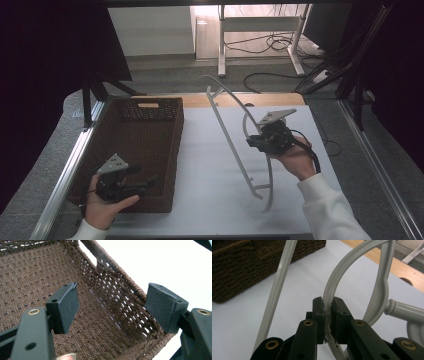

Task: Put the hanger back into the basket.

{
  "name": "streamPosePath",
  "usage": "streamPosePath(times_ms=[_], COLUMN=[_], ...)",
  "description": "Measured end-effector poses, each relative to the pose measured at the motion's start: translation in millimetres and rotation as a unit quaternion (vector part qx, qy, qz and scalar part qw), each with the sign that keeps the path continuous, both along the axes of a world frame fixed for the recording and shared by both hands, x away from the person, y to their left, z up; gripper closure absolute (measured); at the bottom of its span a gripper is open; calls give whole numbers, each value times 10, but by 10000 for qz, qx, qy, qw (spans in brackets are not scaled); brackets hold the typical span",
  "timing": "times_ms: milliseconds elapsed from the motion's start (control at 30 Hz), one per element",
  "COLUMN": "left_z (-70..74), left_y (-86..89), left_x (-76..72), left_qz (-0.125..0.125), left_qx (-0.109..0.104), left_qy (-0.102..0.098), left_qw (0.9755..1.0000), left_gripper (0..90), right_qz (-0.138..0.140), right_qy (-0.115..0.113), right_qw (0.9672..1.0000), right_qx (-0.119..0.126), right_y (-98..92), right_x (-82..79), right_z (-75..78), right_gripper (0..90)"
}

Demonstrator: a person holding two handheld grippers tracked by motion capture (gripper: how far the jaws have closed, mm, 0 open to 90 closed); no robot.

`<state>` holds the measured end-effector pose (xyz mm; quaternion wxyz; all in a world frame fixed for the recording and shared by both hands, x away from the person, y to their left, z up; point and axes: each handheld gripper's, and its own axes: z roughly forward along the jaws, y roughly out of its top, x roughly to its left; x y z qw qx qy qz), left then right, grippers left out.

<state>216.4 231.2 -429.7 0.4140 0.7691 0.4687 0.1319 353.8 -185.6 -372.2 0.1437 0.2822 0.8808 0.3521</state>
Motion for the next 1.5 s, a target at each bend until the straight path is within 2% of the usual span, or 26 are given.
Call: streamPosePath(times_ms=[67,133,167,300,367,500,533,567,700,733,833,867,900,933,967,1100,1133,1167,1200,1233,1267,1300,1333,1367,1467,1500], left_z=[17,29,64,164,317,582,582,715,887,972,1058,1058,1081,1120,1120,1178,1178,1191,1222,1238,1238,1263,1263,1256,1190,1158], left_y=[2,5,11,17,19,-38,-38,-78,-130,-167,-240,-240,-271,-341,-341,-543,-543,-581,-649,-686,-686,-761,-761,-851,-997,-1051], left_x=[10,16,31,58,104,173,173,221,322,407,549,549,598,703,703,972,972,1023,1124,1169,1169,1258,1258,1345,1470,1502], left_qz=[-22,-43,-64,-113,-242,-484,-484,-646,-837,-972,-1183,-1183,-1248,-1433,-1433,-1923,-1923,-2006,-2237,-2331,-2331,-2562,-2562,-2820,-3197,-3259], left_qx=[-64,-96,-186,-277,-341,-245,-245,-234,-295,-341,-374,-374,-360,-325,-325,-219,-219,-183,-79,-46,-46,54,54,152,533,649], left_qy=[0,1,-13,-98,-200,-393,-393,-478,-551,-538,-473,-473,-445,-374,-374,-181,-181,-140,-57,-2,-2,147,147,340,676,815], left_qw=[10000,9999,9998,9995,9989,9978,9978,9965,9945,9932,9911,9911,9905,9884,9884,9809,9809,9794,9746,9724,9724,9665,9665,9587,9436,9396], left_gripper=[261,261,261,262,262,257,255,252,249,249,249,251,253,253,255,276,283,289,296,302,309,319,328,332,353,362], right_qz=[198,267,451,757,872,1166,1166,1315,1543,1597,1777,1777,1886,1946,1992,2152,2191,2256,2304,2353,2398,2450,2487,2511,2610,2658], right_qy=[-175,-214,-289,-440,-457,-487,-487,-524,-563,-559,-589,-589,-609,-630,-623,-634,-642,-650,-644,-659,-655,-664,-660,-644,-675,-683], right_qw=[9996,9993,9984,9952,9939,9900,9900,9878,9837,9826,9785,9785,9759,9744,9734,9697,9687,9671,9658,9643,9631,9615,9604,9602,9569,9555], right_qx=[-90,-122,-191,-426,-488,-624,-624,-650,-731,-761,-864,-864,-911,-931,-942,-963,-976,-983,-1001,-1019,-1030,-1050,-1065,-1044,-1077,-1083], right_y=[-74,-93,-128,-176,-188,-201,-201,-199,-183,-177,-155,-155,-137,-128,-119,-74,-62,-51,-40,-27,-13,0,13,27,59,70], right_x=[-68,-92,-139,-220,-257,-317,-317,-343,-408,-422,-464,-464,-484,-492,-501,-525,-530,-535,-544,-552,-561,-567,-574,-585,-598,-598], right_z=[17,19,24,19,6,-30,-30,-50,-87,-97,-128,-128,-138,-142,-144,-152,-152,-153,-151,-149,-148,-144,-140,-140,-126,-125], right_gripper=[815,815,815,815,815,814,814,815,815,814,815,815,814,815,814,814,815,814,815,815,814,814,814,814,814,814])
